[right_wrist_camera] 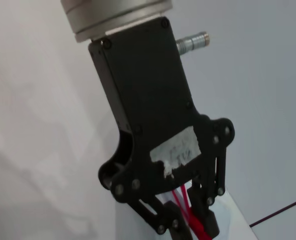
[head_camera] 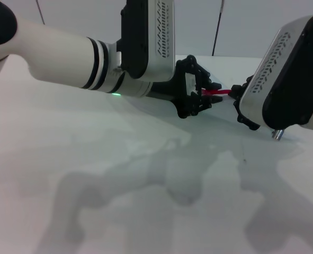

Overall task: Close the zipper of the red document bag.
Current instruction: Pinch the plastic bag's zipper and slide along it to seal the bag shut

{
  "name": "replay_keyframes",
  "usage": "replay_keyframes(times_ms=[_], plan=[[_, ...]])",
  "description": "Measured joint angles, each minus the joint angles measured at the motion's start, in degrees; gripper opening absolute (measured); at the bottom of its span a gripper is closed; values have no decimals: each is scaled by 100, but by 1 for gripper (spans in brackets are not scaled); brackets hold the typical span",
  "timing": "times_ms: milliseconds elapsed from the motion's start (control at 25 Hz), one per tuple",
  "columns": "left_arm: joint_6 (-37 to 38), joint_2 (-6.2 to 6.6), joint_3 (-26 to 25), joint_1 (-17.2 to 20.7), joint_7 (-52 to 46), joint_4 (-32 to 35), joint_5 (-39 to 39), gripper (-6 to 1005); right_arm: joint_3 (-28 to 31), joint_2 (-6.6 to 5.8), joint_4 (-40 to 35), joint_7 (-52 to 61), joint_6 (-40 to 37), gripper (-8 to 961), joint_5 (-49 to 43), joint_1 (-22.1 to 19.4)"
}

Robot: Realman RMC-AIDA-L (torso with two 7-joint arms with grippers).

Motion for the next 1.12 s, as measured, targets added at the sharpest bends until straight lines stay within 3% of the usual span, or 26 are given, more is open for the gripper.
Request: replay_keyframes(times_ms=[1120], plan=[[9,-9,0,-47,304,-144,-252,160,-55,-9,-36,0,-6,20,-17,-2]])
